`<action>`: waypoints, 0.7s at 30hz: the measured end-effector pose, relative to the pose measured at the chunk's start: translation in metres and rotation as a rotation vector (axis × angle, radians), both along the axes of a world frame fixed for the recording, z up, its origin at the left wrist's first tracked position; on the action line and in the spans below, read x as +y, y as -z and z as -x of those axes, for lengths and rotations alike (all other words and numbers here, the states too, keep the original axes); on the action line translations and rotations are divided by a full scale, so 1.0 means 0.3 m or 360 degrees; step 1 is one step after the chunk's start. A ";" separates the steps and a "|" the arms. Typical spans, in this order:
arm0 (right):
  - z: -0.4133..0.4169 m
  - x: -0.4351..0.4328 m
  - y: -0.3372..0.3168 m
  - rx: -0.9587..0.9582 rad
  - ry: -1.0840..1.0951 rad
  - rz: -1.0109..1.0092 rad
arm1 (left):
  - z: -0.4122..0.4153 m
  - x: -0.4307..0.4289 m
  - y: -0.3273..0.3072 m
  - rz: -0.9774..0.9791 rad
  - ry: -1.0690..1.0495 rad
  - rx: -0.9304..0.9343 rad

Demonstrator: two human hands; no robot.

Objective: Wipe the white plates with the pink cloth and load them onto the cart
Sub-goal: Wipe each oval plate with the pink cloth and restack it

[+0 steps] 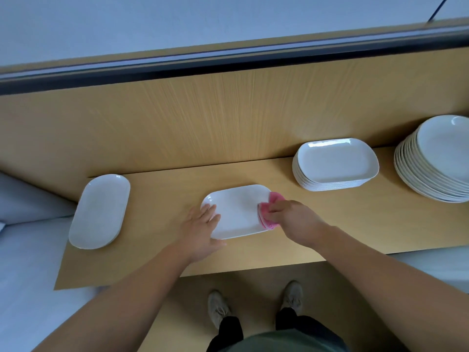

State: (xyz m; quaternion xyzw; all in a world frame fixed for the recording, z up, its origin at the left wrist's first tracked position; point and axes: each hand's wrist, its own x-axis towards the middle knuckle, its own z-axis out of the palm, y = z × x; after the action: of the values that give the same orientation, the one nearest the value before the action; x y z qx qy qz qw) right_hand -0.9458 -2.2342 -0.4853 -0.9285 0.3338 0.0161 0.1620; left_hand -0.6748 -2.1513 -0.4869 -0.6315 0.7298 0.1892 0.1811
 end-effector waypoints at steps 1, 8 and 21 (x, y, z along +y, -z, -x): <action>-0.001 -0.007 -0.009 -0.0038 0.0008 0.0044 | -0.005 0.018 0.000 0.0027 0.0026 0.0021; -0.023 -0.026 -0.075 -0.0158 -0.0087 0.0073 | -0.018 0.056 0.035 0.0144 0.0008 0.0089; -0.031 -0.087 -0.216 -0.0625 0.0037 0.0165 | -0.035 0.067 0.024 0.0339 0.0206 0.0130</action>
State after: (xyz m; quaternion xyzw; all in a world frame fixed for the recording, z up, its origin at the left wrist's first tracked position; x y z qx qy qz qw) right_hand -0.9364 -2.2604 -0.4206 -0.9170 0.3068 -0.1842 0.1761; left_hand -0.6643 -2.1312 -0.4940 -0.5906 0.7917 0.1241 0.0950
